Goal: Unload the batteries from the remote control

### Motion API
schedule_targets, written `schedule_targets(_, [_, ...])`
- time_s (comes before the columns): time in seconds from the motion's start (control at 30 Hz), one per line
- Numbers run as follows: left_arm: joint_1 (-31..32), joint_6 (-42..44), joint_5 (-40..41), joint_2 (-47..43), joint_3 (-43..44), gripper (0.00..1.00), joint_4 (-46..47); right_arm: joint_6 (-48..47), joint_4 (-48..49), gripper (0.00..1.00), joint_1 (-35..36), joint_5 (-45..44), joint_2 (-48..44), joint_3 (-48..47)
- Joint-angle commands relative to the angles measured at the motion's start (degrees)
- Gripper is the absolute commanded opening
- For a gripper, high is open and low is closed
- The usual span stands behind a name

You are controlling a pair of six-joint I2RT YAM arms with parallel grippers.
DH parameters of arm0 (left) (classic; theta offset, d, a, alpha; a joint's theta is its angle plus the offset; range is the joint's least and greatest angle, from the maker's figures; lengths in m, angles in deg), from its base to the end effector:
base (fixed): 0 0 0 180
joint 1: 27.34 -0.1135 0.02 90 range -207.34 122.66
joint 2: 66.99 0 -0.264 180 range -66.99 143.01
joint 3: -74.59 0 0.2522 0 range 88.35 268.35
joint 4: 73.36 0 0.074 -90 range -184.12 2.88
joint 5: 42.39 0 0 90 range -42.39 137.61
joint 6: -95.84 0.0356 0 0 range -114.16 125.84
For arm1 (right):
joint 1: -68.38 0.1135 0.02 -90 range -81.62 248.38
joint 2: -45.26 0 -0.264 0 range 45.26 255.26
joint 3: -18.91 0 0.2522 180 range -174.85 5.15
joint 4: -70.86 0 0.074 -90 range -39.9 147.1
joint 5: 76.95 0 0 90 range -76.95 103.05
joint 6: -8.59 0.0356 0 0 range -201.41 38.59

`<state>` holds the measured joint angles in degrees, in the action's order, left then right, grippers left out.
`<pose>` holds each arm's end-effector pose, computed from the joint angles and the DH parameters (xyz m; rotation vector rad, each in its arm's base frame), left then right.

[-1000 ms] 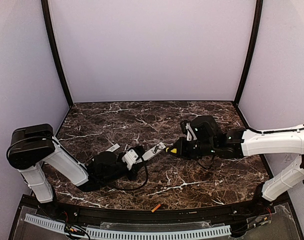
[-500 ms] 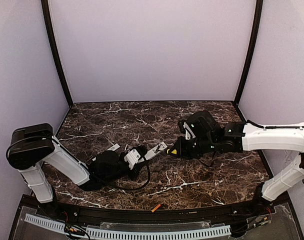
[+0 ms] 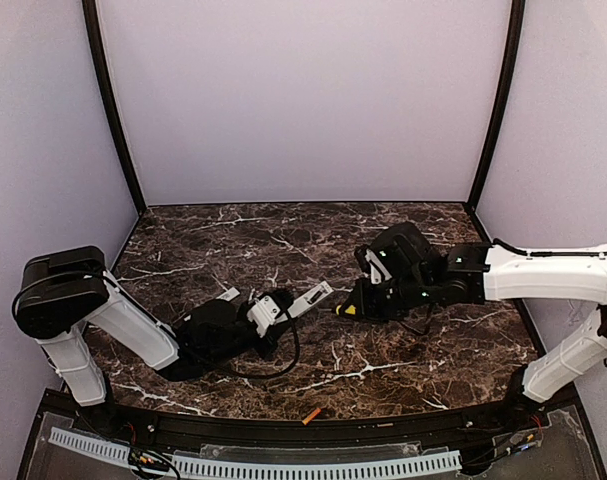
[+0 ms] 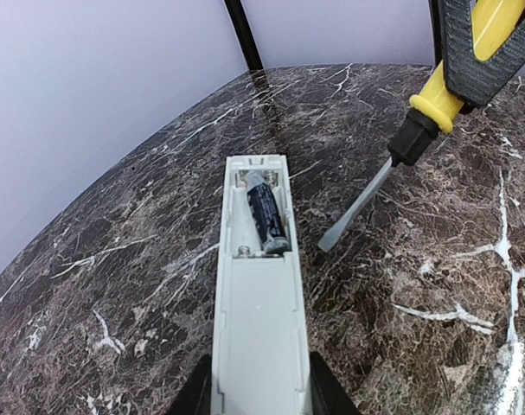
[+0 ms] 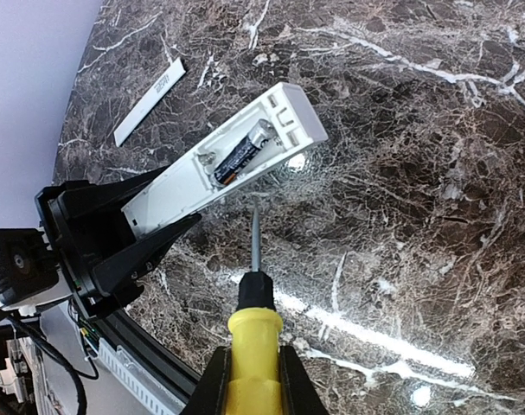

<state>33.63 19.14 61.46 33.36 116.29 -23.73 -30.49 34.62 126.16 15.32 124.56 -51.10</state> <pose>0.1559 -0.2633 0.1408 0.9021 1.4886 -0.4050 0.1570 0.2517 0.2540 -0.1752 2.5734 0.8866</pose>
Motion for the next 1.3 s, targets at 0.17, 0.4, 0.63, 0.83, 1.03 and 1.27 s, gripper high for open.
schedule_targets(0.17, [-0.1, 2.3, -0.2, -2.2, 0.7, 0.00, 1.0, -3.3, 0.9, 0.00, 0.7, 2.0, -0.9, -1.1])
schedule_targets(0.4, [0.0, 9.4, -0.4, -1.5, 0.2, 0.00, 1.5, -18.7, -15.0, 0.00, 0.7, 7.7, -2.0, -8.1])
schedule_targets(0.63, [0.0, 13.8, -5.2, -2.1, -1.7, 0.00, 2.3, -31.1, -25.7, 0.00, 0.7, 7.7, -0.3, -16.2])
schedule_targets(0.83, [0.0, 16.6, -7.9, -2.2, -2.4, 0.00, 1.5, -40.6, -27.7, 0.00, 0.7, 3.5, 1.5, -18.7])
schedule_targets(1.03, [0.0, 16.6, -9.2, -1.8, -2.2, 0.00, 0.8, -50.1, -26.9, 0.00, 0.7, 2.5, 5.1, -20.3])
schedule_targets(1.27, [0.0, 17.4, -10.0, -1.7, -2.0, 0.00, -0.5, -57.5, -25.6, 0.00, 0.3, 0.4, 8.6, -22.6])
